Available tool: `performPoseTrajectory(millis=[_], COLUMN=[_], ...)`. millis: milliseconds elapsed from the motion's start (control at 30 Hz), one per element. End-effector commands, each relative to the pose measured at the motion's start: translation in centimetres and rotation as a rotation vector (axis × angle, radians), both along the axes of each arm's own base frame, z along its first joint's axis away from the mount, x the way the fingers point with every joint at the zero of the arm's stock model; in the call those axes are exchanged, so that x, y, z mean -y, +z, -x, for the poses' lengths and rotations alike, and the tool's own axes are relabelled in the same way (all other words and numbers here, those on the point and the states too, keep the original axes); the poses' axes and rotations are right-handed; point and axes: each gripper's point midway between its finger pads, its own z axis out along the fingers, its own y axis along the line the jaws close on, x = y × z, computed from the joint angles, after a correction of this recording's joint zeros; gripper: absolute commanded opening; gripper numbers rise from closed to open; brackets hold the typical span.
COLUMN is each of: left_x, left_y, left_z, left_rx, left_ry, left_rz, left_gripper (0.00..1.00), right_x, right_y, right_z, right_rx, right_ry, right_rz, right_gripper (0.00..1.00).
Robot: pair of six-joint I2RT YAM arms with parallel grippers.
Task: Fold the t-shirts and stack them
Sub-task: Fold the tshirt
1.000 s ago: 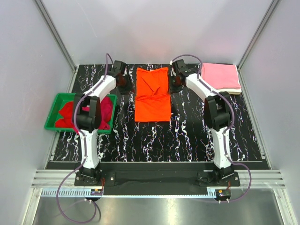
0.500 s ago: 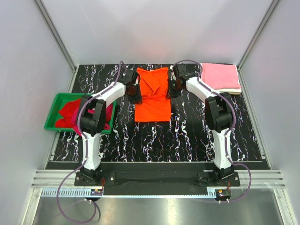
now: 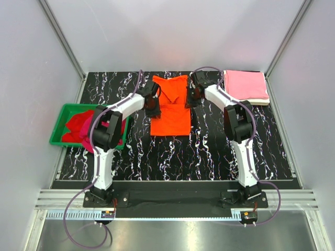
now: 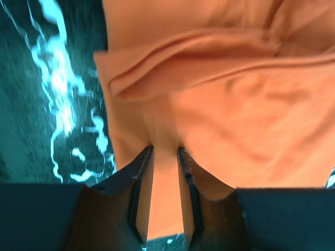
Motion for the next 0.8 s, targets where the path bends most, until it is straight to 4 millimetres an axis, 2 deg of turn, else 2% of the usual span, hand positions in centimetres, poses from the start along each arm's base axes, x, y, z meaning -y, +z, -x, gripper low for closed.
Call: performPoseTrajectory(millis=[0,133,167,233,267,333,367,400,467,500,567,600,700,767], left_x=[0.2,-0.3,-0.8,-1.3,-2.1,-2.7,-3.5,-3.4,-3.5,-3.4,-3.0,-2.8,-2.2,-2.9], left_y=[2.9,3.1,3.2,2.7,2.5,1.5,1.1,0.6,0.2,0.3,0.6,1.1,2.9,4.3], left_z=[-4.1,-5.7,-6.2,-7.0,-7.4,-8.1,-8.4,-8.8,-9.4,-9.9,-10.4,-10.8,-11.0,-10.8], left_rx=[0.134,0.137,0.137,0.135,0.132,0.117,0.110,0.102,0.095,0.103,0.115,0.133,0.162,0.184], left_ry=[0.016,0.034,0.045,0.059,0.077,0.089,0.100,0.093,0.078,0.068,0.053,0.040,0.016,0.033], left_rz=[-0.013,-0.017,-0.013,-0.017,-0.020,-0.016,-0.015,0.001,0.022,0.030,0.051,0.056,0.083,0.069], left_gripper=[0.29,0.30,0.30,0.30,0.30,0.30,0.30,0.30,0.30,0.30,0.31,0.31,0.32,0.34], right_x=[0.5,0.4,0.3,0.0,-0.1,-0.6,-0.5,-0.4,-0.3,-0.6,-0.7,-0.9,-1.4,-1.5], right_y=[3.5,5.0,5.7,5.9,6.8,6.4,7.4,6.5,7.3,6.5,7.2,6.3,5.8,4.8], right_z=[-1.6,-1.1,-0.9,0.0,0.4,2.2,2.7,4.0,5.1,6.5,7.4,8.6,10.4,11.0], right_rx=[0.089,0.098,0.104,0.084,0.090,0.043,0.052,0.013,0.015,-0.020,-0.017,-0.049,-0.059,-0.072], right_ry=[-0.033,-0.035,-0.035,-0.020,-0.015,0.012,0.017,0.025,0.035,0.056,0.067,0.076,0.100,0.106], right_rz=[0.004,-0.018,-0.027,-0.053,-0.070,-0.103,-0.118,-0.122,-0.142,-0.160,-0.192,-0.200,-0.212,-0.219], right_gripper=[0.19,0.19,0.20,0.21,0.22,0.24,0.25,0.26,0.29,0.29,0.29,0.29,0.27,0.25])
